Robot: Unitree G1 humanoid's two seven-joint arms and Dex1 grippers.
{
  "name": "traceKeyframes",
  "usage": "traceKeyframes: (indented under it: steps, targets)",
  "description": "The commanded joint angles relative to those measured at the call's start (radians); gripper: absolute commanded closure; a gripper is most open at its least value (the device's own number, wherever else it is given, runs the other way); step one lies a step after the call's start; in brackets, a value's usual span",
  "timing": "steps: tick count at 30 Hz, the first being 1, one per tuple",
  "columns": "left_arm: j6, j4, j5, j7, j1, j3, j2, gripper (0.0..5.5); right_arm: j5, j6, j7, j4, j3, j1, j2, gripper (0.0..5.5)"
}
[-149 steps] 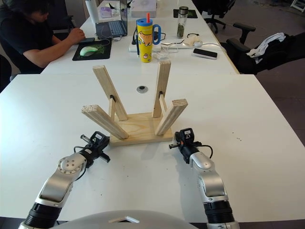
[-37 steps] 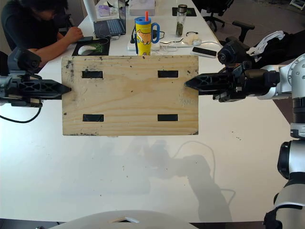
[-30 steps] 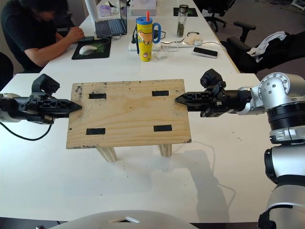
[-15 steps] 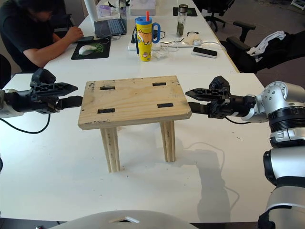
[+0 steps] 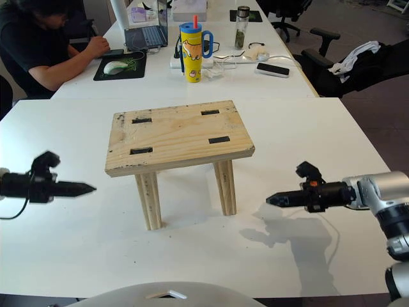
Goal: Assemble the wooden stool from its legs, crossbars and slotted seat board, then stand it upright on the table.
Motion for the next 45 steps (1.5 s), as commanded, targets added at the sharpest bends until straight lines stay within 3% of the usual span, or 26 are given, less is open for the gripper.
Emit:
traceKeyframes:
  steps: [1, 3, 6, 10, 13, 19, 21, 24, 29, 32, 35, 40, 45]
  targets:
    - [-0.210, -0.324, 0.011, -0.001, 0.121, 0.035, 0.171, 2.06, -0.067, -0.190, -0.068, -0.233, -0.091, 0.166, -0.014, 2.39]
    - [-0.180, -0.470, -0.068, 0.000, 0.138, 0.076, 0.184, 2.33, -0.096, -0.244, -0.089, -0.313, -0.077, 0.213, 0.013, 2.68]
    - [-0.104, -0.658, -0.146, 0.089, 0.145, 0.137, 0.066, 2.88, -0.123, -0.273, -0.117, -0.379, -0.030, 0.206, 0.087, 3.24]
    - [-0.177, -0.800, 0.026, 0.268, 0.211, 0.075, -0.086, 3.51, -0.131, -0.271, -0.160, -0.395, -0.004, 0.109, 0.200, 3.90]
    - [-0.192, -0.773, 0.120, 0.380, 0.194, 0.059, -0.206, 4.12, -0.190, -0.334, -0.169, -0.329, 0.007, 0.008, 0.262, 4.51]
    - [-0.250, -0.620, 0.306, 0.451, 0.043, 0.009, -0.372, 5.05, -0.269, -0.434, -0.136, -0.129, 0.028, -0.159, 0.356, 5.48]
    - [-0.292, -0.513, 0.380, 0.458, -0.034, -0.010, -0.429, 5.42, -0.322, -0.497, -0.128, -0.037, 0.044, -0.224, 0.388, 5.50]
    - [-0.386, -0.302, 0.486, 0.454, -0.151, -0.037, -0.514, 5.48, -0.388, -0.594, -0.161, 0.129, 0.043, -0.327, 0.469, 5.50]
    - [-0.622, 0.284, 0.645, 0.566, -0.428, -0.034, -0.744, 5.48, -0.652, -1.011, -0.466, 0.619, 0.083, -0.582, 0.630, 5.50]
    - [-0.763, 0.660, 0.760, 0.885, -0.646, -0.022, -0.883, 5.48, -0.909, -1.192, -0.966, 0.862, 0.185, -0.765, 0.700, 5.50]
    - [-0.840, 0.891, 0.860, 1.239, -0.807, -0.033, -0.955, 5.48, -1.097, -1.202, -1.349, 0.995, 0.294, -0.884, 0.758, 5.50]
    - [-0.855, 0.993, 0.989, 1.530, -0.875, -0.095, -0.962, 5.48, -1.185, -1.148, -1.629, 1.077, 0.326, -0.942, 0.823, 5.50]
    - [-0.920, 1.007, 0.961, 1.455, -0.773, -0.034, -1.002, 5.48, -1.108, -1.183, -1.650, 1.102, 0.213, -0.872, 0.834, 5.50]
